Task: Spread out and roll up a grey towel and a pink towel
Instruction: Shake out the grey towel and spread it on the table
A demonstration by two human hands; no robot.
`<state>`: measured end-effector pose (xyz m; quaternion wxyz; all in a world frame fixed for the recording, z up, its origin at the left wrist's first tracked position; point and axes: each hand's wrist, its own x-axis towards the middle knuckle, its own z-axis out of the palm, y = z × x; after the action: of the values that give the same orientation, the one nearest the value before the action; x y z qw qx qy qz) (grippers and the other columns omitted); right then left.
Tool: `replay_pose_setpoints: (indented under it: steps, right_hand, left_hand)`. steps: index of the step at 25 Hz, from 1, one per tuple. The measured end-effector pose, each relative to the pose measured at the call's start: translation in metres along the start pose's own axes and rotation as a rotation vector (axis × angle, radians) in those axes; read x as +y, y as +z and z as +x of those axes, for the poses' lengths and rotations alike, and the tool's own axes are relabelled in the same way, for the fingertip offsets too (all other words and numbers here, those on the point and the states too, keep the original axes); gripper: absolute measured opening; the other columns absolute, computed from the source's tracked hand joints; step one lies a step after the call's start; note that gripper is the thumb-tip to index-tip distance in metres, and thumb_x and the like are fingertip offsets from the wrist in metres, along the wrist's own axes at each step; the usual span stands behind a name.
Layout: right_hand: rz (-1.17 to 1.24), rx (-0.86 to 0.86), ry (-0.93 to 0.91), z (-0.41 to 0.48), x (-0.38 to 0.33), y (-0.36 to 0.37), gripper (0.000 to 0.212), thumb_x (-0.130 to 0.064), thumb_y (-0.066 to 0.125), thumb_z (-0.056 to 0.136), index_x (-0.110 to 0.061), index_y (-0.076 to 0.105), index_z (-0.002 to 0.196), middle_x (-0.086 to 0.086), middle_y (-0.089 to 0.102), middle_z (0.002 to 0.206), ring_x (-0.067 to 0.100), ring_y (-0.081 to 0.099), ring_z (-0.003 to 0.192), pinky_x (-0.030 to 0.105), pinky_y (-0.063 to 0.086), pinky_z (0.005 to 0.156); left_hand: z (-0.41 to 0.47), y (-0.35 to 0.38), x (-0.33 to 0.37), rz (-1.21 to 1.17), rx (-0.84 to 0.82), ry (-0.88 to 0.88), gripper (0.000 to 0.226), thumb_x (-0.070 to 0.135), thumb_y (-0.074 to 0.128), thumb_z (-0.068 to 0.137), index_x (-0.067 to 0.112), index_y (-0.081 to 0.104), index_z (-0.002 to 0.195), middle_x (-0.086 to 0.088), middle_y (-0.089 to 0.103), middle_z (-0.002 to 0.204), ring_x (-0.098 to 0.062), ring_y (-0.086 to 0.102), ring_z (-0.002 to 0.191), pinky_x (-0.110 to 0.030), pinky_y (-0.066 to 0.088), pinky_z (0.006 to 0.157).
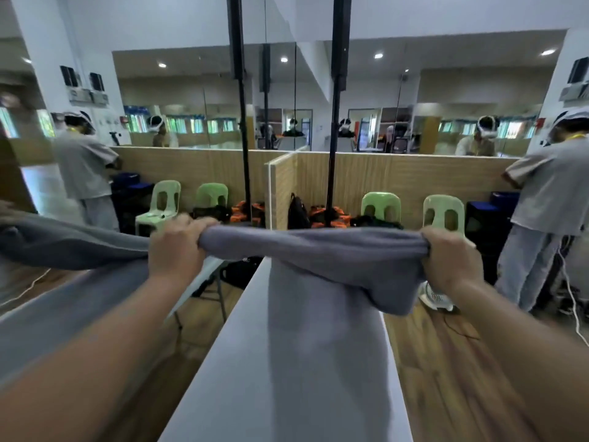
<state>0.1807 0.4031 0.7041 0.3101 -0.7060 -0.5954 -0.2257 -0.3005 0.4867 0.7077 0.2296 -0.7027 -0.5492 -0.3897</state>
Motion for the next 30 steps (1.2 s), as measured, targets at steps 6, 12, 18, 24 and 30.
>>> replay_pose_setpoints:
  steps: [6, 12, 18, 24, 30]
  right_hand:
    - [0.035, -0.441, 0.071, -0.19, 0.008, 0.039, 0.02, -0.01, 0.071, 0.07, -0.023, 0.057, 0.077, 0.001, 0.065, 0.082, 0.032, 0.064, 0.079, 0.035, 0.044, 0.056]
    - [-0.028, -0.695, 0.062, -0.319, -0.002, 0.046, 0.02, -0.024, 0.074, 0.067, -0.023, 0.057, 0.078, -0.003, 0.064, 0.084, 0.027, 0.063, 0.083, 0.033, 0.04, 0.055]
    - [-0.123, -0.798, 0.214, -0.429, -0.03, 0.018, 0.013, -0.027, 0.062, 0.07, -0.025, 0.057, 0.082, -0.003, 0.065, 0.09, 0.026, 0.062, 0.089, 0.033, 0.045, 0.06]
    - [-0.184, -0.822, 0.261, -0.511, -0.049, -0.008, 0.025, -0.018, 0.075, 0.064, -0.024, 0.053, 0.072, -0.003, 0.055, 0.078, 0.027, 0.056, 0.083, 0.034, 0.037, 0.056]
    - [-0.283, -0.917, 0.105, -0.557, -0.057, -0.019, 0.034, -0.015, 0.089, 0.046, -0.023, 0.062, 0.065, -0.001, 0.063, 0.068, 0.027, 0.061, 0.065, 0.043, 0.052, 0.055]
  left_hand:
    - [-0.199, 0.019, -0.044, 0.072, -0.616, -0.112, 0.041, 0.02, 0.067, 0.072, 0.048, 0.067, 0.101, 0.005, 0.055, 0.085, -0.025, 0.058, 0.081, -0.043, 0.052, 0.067]
    - [-0.295, 0.001, -0.06, 0.193, -0.956, 0.01, 0.025, 0.034, 0.055, 0.095, 0.045, 0.063, 0.117, 0.01, 0.054, 0.099, -0.016, 0.052, 0.099, -0.035, 0.043, 0.074]
    - [-0.382, -0.02, -0.107, 0.076, -1.051, 0.063, 0.034, 0.027, 0.057, 0.094, 0.052, 0.061, 0.117, 0.013, 0.048, 0.091, -0.012, 0.049, 0.086, -0.037, 0.049, 0.074]
    - [-0.43, -0.045, -0.153, 0.025, -0.916, 0.148, 0.039, 0.007, 0.082, 0.069, 0.031, 0.067, 0.096, 0.003, 0.062, 0.09, -0.021, 0.058, 0.073, -0.031, 0.042, 0.052]
    - [-0.477, -0.052, -0.166, 0.047, -1.029, 0.084, 0.033, 0.02, 0.078, 0.073, 0.032, 0.057, 0.095, 0.007, 0.06, 0.104, -0.014, 0.055, 0.09, -0.028, 0.05, 0.07]
